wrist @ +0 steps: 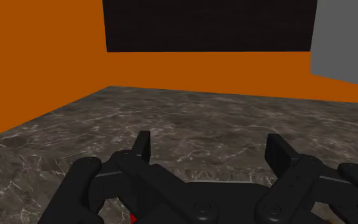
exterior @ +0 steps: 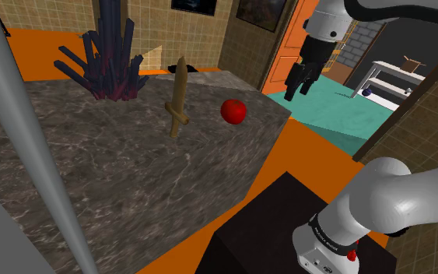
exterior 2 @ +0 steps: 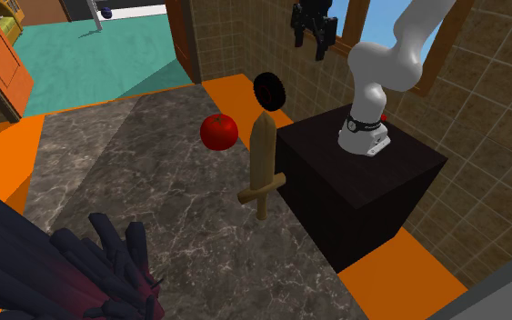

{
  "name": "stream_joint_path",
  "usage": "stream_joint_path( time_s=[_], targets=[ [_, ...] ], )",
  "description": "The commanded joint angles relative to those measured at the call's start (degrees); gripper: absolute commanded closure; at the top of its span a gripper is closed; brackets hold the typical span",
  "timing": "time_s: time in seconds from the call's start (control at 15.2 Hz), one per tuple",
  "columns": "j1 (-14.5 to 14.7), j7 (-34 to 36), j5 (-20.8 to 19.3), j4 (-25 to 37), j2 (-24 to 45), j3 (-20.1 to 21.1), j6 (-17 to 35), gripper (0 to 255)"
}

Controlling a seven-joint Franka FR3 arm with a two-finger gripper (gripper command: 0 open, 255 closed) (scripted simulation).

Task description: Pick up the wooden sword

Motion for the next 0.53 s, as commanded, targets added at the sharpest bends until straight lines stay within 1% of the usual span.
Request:
stream_joint_path(
  time_s=[0.0, 0.46],
  targets=[
    [0.0, 0.0, 0.0, 0.0, 0.0, 0.0, 0.0, 0],
    [1.7, 8.67, 2.58, -1.64, 6.38, 6.76, 12.8, 0]
  ],
)
